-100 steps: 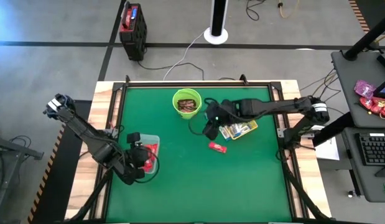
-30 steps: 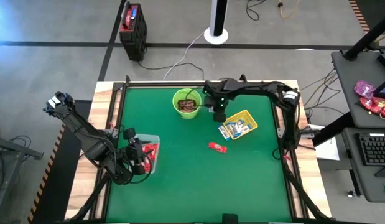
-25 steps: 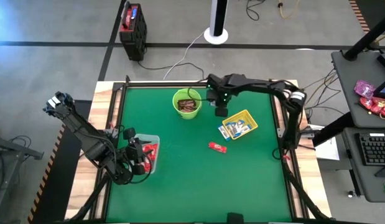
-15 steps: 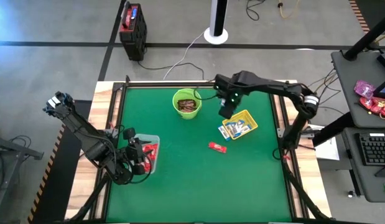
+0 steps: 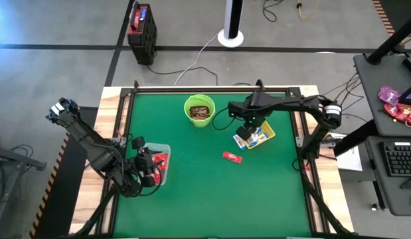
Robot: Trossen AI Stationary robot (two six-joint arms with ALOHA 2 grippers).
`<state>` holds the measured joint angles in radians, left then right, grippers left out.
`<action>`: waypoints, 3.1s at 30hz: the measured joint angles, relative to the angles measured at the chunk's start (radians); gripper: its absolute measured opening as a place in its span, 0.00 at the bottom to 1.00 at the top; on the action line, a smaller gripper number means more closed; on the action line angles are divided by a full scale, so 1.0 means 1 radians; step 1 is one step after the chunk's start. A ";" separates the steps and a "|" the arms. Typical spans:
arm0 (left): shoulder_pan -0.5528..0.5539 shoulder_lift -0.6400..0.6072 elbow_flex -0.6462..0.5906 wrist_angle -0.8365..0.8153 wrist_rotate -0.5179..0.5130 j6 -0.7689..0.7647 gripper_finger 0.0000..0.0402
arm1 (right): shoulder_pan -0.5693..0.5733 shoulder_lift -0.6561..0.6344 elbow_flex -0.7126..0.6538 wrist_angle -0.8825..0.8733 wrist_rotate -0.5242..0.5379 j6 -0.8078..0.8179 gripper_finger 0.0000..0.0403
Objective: Sort candy by brand, put in halloween buckets
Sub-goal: Put the white chocolate bar into the yellow bin, then put the red chocolate bar into the transparent bin
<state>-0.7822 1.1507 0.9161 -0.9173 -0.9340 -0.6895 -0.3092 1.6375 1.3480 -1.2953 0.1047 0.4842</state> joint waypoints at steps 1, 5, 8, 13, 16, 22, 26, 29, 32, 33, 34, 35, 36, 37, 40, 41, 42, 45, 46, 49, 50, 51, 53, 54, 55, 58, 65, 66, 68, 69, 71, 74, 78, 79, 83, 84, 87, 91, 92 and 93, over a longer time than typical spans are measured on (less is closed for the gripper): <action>0.000 0.000 0.000 0.000 0.000 0.000 0.34 | 0.001 0.000 -0.009 -0.001 0.000 0.008 0.26; 0.000 0.000 0.000 0.001 0.000 0.000 0.34 | -0.001 0.000 -0.033 -0.004 0.001 0.016 0.35; 0.000 0.000 0.000 0.003 0.000 0.000 0.34 | 0.001 -0.001 -0.035 -0.004 -0.006 0.021 0.41; 0.000 0.002 0.000 0.008 0.000 -0.008 0.34 | 0.046 -0.011 -0.029 0.044 -0.021 0.029 0.46; 0.000 0.017 0.000 0.015 0.001 -0.008 0.34 | 0.112 -0.020 -0.029 0.106 -0.057 -0.005 0.47; 0.000 0.067 0.000 0.072 0.002 0.000 0.34 | 0.287 -0.031 -0.029 0.262 -0.060 -0.041 0.45; 0.000 0.104 0.000 0.116 0.002 0.005 0.34 | 0.405 -0.014 -0.028 0.322 -0.049 -0.029 0.44; 0.000 0.129 0.000 0.160 0.002 0.020 0.34 | 0.482 0.018 -0.028 0.321 0.018 -0.023 0.44; 0.000 0.150 0.000 0.216 0.002 0.054 0.34 | 0.535 0.061 -0.029 0.323 0.091 -0.022 0.44; 0.000 0.157 0.000 0.234 0.003 0.064 0.34 | 0.545 0.078 -0.029 0.329 0.109 -0.023 0.44; 0.000 0.163 0.000 0.250 0.004 0.074 0.34 | 0.550 0.092 -0.029 0.332 0.122 -0.024 0.43; 0.000 0.169 0.000 0.265 0.005 0.081 0.34 | 0.551 0.110 -0.029 0.332 0.131 -0.024 0.43; 0.000 0.173 0.000 0.273 0.008 0.086 0.34 | 0.551 0.126 -0.029 0.332 0.134 -0.029 0.44; 0.000 0.176 0.000 0.280 0.008 0.087 0.34 | 0.549 0.141 -0.029 0.332 0.136 -0.035 0.44; 0.000 0.183 0.000 0.290 0.008 0.087 0.34 | 0.538 0.184 -0.029 0.334 0.143 -0.061 0.43; -0.001 0.184 0.000 0.289 0.008 0.087 0.34 | 0.535 0.196 -0.029 0.336 0.143 -0.066 0.43; -0.001 0.185 0.000 0.290 0.008 0.087 0.34 | 0.532 0.207 -0.029 0.336 0.143 -0.071 0.44; -0.001 0.185 0.000 0.290 0.008 0.100 0.34 | 0.529 0.233 -0.029 0.337 0.143 -0.076 0.43; -0.001 0.184 0.000 0.290 0.007 0.114 0.34 | 0.529 0.240 -0.030 0.340 0.145 -0.076 0.43; -0.001 0.183 0.000 0.294 0.000 0.153 0.34 | 0.529 0.254 -0.030 0.349 0.174 -0.067 0.40; -0.001 0.183 0.000 0.295 0.000 0.160 0.34 | 0.529 0.261 -0.030 0.350 0.183 -0.063 0.38; -0.001 0.183 0.000 0.297 0.000 0.166 0.34 | 0.526 0.266 -0.030 0.354 0.187 -0.061 0.36; -0.001 0.183 0.000 0.299 0.000 0.174 0.34 | 0.521 0.278 -0.030 0.359 0.188 -0.061 0.31; -0.001 0.182 0.000 0.301 0.000 0.174 0.34 | 0.520 0.282 -0.030 0.359 0.188 -0.061 0.28; -0.001 0.182 0.000 0.302 0.000 0.174 0.34 | 0.518 0.287 -0.029 0.358 0.189 -0.062 0.24; -0.001 0.182 0.000 0.307 0.000 0.174 0.34 | 0.518 0.291 -0.028 0.359 0.195 -0.076 0.11; -0.001 0.193 0.000 0.342 0.001 0.184 0.34 | 0.522 0.225 -0.031 0.397 0.127 -0.065 0.05; -0.001 0.196 0.000 0.357 0.001 0.187 0.34 | 0.524 0.211 -0.031 0.425 0.101 -0.068 0.05; -0.001 0.206 0.000 0.388 0.003 0.207 0.34 | 0.528 0.181 -0.032 0.509 0.032 -0.087 0.05; -0.002 0.213 0.000 0.403 0.011 0.221 0.34 | 0.531 0.174 -0.034 0.566 -0.003 -0.101 0.05; -0.002 0.228 0.000 0.439 0.033 0.248 0.34 | 0.539 0.161 -0.040 0.682 -0.067 -0.139 0.05; -0.003 0.256 0.000 0.494 0.068 0.285 0.34 | 0.555 0.157 -0.041 0.866 -0.138 -0.196 0.05; -0.003 0.300 -0.002 0.571 0.130 0.342 0.35 | 0.574 0.163 -0.041 1.058 -0.201 -0.262 0.05; -0.003 0.313 -0.002 0.595 0.140 0.357 0.35 | 0.577 0.164 -0.041 1.092 -0.204 -0.276 0.05; 0.004 0.360 -0.002 0.668 0.140 0.377 0.37 | 0.582 0.167 -0.041 1.196 -0.223 -0.340 0.04; 0.009 0.370 -0.002 0.687 0.138 0.383 0.38 | 0.582 0.167 -0.041 1.211 -0.234 -0.352 0.04; 0.020 0.394 -0.002 0.749 0.128 0.424 0.39 | 0.582 0.167 -0.041 1.243 -0.269 -0.374 0.04; 0.029 0.403 -0.002 0.802 0.069 0.456 0.40 | 0.582 0.167 -0.041 1.249 -0.305 -0.392 0.04; 0.030 0.403 -0.002 0.807 0.054 0.457 0.40 | 0.582 0.167 -0.041 1.249 -0.313 -0.393 0.04; 0.030 0.403 -0.002 0.811 0.047 0.458 0.40 | 0.582 0.167 -0.041 1.249 -0.314 -0.393 0.04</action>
<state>-0.7520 1.5539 0.9138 -0.1059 -0.8871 -0.2315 0.2729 1.8050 1.3071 -0.0461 -0.2094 0.0914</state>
